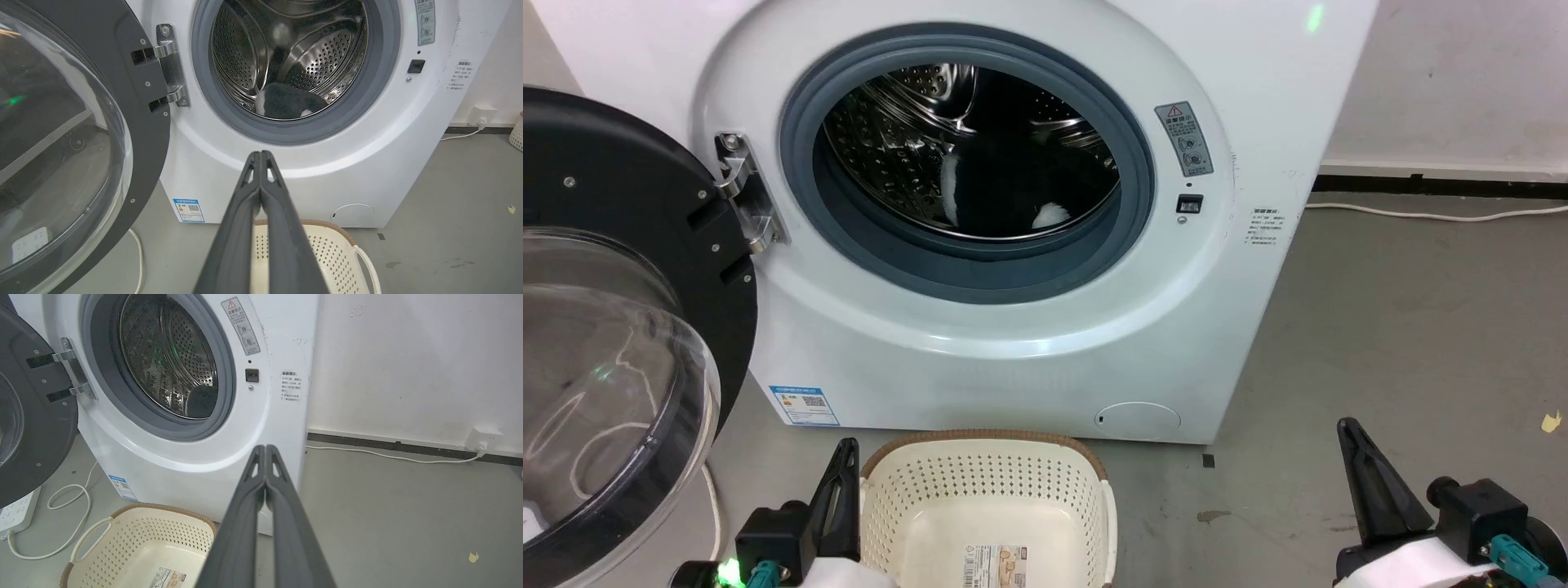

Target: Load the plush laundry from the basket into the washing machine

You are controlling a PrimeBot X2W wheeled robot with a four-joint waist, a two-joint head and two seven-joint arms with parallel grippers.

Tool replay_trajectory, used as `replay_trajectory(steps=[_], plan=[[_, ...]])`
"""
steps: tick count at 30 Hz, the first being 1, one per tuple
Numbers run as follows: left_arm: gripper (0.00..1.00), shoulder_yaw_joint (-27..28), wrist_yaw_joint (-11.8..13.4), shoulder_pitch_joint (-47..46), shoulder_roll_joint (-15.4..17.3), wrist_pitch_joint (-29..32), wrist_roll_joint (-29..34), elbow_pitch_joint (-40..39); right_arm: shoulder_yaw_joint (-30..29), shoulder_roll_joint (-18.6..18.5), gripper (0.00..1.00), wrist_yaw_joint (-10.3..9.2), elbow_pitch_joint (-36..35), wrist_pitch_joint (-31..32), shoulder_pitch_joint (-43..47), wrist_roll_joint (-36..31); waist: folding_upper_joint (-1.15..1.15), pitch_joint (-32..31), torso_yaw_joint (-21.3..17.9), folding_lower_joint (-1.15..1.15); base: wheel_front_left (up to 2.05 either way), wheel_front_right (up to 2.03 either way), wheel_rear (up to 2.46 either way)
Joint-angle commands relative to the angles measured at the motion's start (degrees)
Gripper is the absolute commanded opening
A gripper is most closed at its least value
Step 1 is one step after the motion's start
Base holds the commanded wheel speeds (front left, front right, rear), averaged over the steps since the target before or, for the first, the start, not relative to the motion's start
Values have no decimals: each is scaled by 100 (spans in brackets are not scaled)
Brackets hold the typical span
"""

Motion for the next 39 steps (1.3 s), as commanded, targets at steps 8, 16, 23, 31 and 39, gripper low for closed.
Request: replay_trajectory(steps=[8, 16, 23, 31, 39], plan=[[0, 51, -25, -155, -27, 109, 102, -44, 22, -2, 0, -3, -49, 96, -99, -76, 0, -8, 9, 0, 0, 0, 0], [0, 82, -28, -192, -35, 202, 167, -62, 32, -2, 0, -3, -61, 189, -127, -121, 0, -18, 18, 0, 0, 0, 0], [0, 117, -32, -235, -44, 308, 240, -82, 43, -3, 0, -4, -74, 295, -159, -172, 0, -28, 28, 0, 0, 0, 0], [0, 152, -36, -278, -53, 413, 313, -102, 53, -3, 0, -4, -87, 401, -191, -223, 0, -39, 38, 0, 0, 0, 0], [0, 183, -39, -315, -61, 506, 378, -120, 63, -3, 0, -4, -98, 495, -219, -269, 0, -48, 48, 0, 0, 0, 0]])
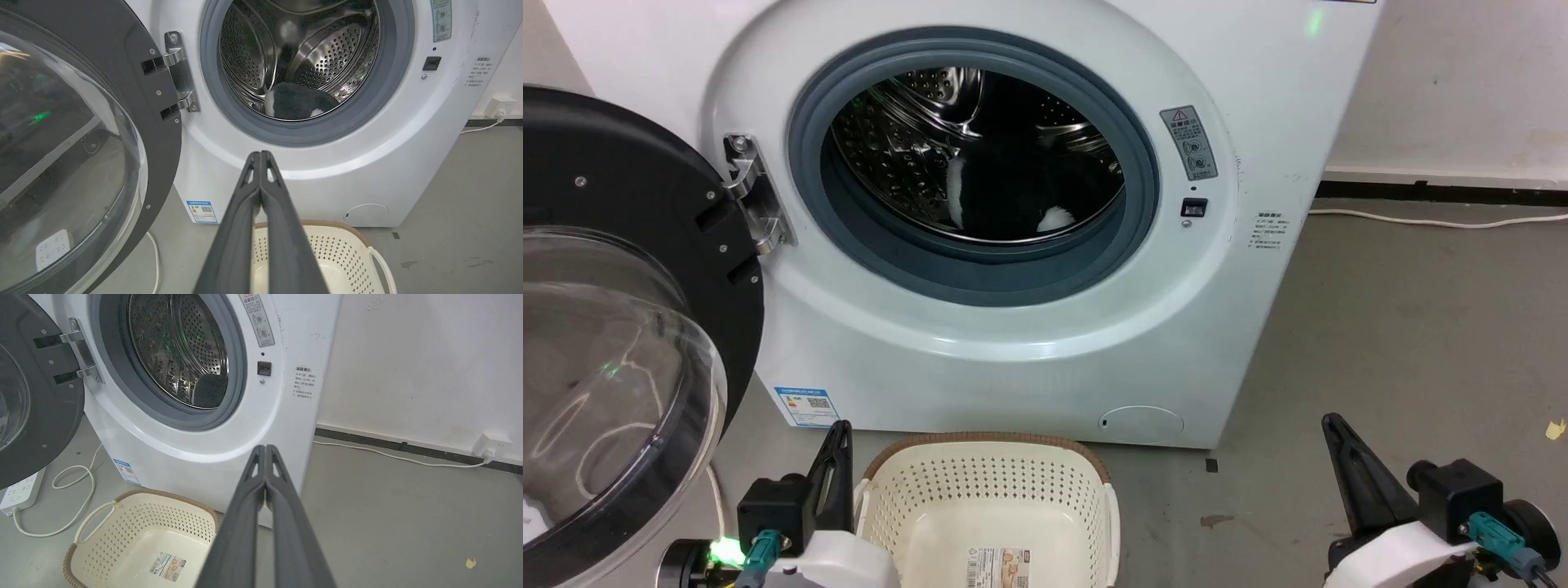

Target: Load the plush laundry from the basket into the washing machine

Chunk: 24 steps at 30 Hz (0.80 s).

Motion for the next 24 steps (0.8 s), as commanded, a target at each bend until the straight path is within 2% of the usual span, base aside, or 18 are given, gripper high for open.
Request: replay_trajectory(steps=[1, 24], plan=[[0, 24, -24, -102, 1, 35, 69, -32, 16, -3, 0, -4, -42, 43, -89, -60, 0, -2, 2, 0, 0, 0, 0], [0, 112, -34, -208, -22, 297, 251, -82, 42, -4, 0, -5, -74, 307, -168, -187, 0, -28, 28, 0, 0, 0, 0]])
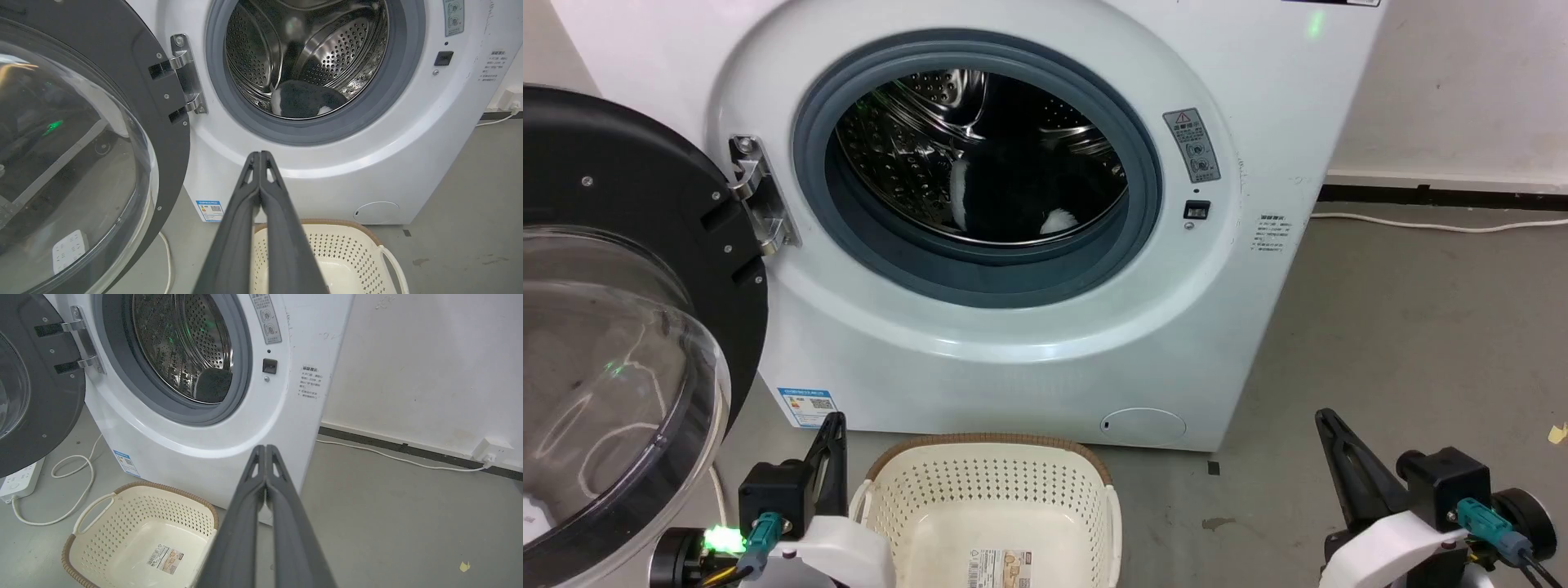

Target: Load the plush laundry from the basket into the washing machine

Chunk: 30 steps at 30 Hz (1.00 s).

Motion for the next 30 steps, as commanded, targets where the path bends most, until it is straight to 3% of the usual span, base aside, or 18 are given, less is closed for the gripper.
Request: replay_trajectory(steps=[1, 30], plan=[[0, 24, -32, -91, -8, 2, 42, -30, 6, -4, 0, -5, -28, 8, -68, -44, 0, 0, 0, 0, 0, 0, 0], [0, 24, -32, -91, -8, 2, 42, -30, 6, -4, 0, -5, -28, 8, -68, -44, 0, 0, 0, 0, 0, 0, 0]])
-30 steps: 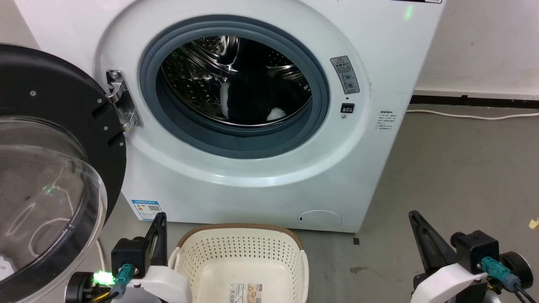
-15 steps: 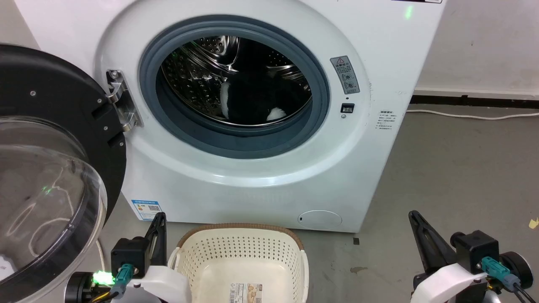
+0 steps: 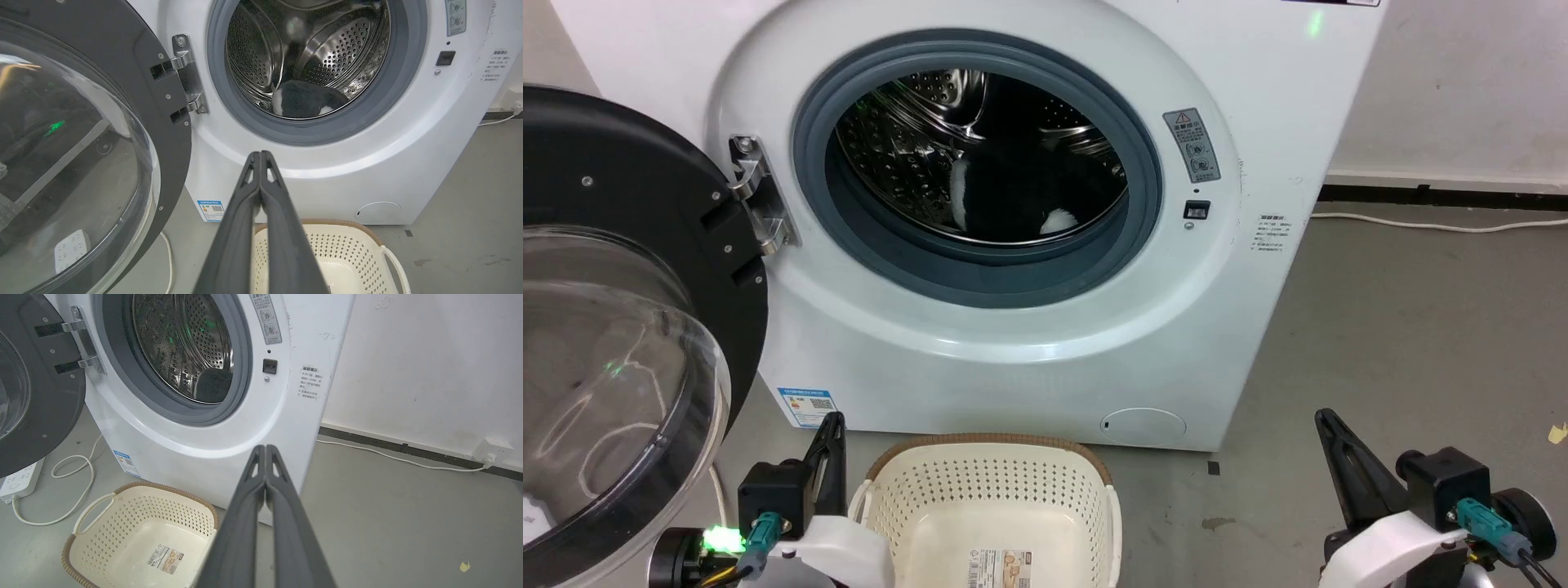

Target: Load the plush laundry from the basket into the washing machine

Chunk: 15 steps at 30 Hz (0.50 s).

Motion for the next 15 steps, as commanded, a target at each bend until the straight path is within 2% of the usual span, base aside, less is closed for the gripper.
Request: replay_trajectory(steps=[1, 15], plan=[[0, 2, -32, -89, -1, 2, 9, -26, 2, -4, 0, -5, -26, 8, -67, -43, 0, 0, 0, 0, 0, 0, 0], [0, 2, -32, -89, -1, 2, 9, -26, 2, -4, 0, -5, -26, 8, -67, -43, 0, 0, 0, 0, 0, 0, 0]])
